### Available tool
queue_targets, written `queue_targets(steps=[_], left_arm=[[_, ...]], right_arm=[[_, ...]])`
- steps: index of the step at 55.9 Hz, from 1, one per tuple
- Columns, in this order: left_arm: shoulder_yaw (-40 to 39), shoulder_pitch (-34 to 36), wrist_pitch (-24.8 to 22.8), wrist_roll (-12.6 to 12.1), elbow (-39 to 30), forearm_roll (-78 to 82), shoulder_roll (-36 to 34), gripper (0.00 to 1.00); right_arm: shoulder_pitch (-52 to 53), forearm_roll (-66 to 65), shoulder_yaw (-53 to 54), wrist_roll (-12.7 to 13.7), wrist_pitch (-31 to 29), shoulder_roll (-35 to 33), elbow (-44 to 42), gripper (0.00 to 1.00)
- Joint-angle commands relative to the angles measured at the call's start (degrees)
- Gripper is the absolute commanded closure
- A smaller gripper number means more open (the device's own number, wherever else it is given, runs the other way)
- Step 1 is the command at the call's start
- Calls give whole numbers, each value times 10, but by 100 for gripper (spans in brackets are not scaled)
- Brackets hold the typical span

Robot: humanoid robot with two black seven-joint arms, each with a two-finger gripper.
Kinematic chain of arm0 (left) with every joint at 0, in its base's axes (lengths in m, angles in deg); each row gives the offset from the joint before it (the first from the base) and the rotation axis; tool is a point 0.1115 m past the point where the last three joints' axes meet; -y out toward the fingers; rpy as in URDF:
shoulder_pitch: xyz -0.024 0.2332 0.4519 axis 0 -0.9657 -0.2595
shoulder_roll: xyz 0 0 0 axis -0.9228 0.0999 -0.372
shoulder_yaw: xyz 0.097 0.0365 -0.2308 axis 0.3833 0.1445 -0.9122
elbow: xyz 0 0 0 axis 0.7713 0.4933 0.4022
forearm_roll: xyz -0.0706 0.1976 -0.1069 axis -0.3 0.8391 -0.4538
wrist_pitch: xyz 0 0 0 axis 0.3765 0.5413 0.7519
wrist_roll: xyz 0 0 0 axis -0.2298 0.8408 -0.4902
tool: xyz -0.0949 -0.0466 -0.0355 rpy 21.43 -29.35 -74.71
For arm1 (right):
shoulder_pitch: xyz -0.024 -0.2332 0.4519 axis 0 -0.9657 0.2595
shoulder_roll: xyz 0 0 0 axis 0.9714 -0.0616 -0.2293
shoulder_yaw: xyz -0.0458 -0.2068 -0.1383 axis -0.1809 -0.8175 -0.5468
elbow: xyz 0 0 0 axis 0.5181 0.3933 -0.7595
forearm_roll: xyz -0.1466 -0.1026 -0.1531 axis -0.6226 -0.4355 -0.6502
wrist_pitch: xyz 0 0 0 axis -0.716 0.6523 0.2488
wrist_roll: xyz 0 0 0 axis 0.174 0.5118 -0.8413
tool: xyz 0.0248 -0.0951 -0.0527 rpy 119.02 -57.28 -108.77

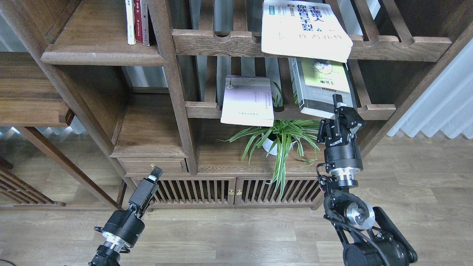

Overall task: Organize books on shelf
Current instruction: 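Pull the dark book off the shelf and lower it toward the robot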

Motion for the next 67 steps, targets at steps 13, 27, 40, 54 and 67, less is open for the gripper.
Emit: queue_targets(steps=[13,27,40,54,67], left_arm=[[0,-6,0,0,2,0,0,0],[4,-11,0,0,2,0,0,0],[8,-30,0,0,10,2,0,0],[-5,-29,0,-7,46,1,0,0],[56,-47,0,-2,47,-39,0,0]], right_arm=[[-133,-5,-19,4,-2,0,91,97],[-220,22,-22,-1,-2,-25,90,97],[-299,79,-28,7,-2,-69,62,96],[-285,73,-110,45,-2,-82,35,95],[-236,35,-209,63,-2,-84,-10,95]])
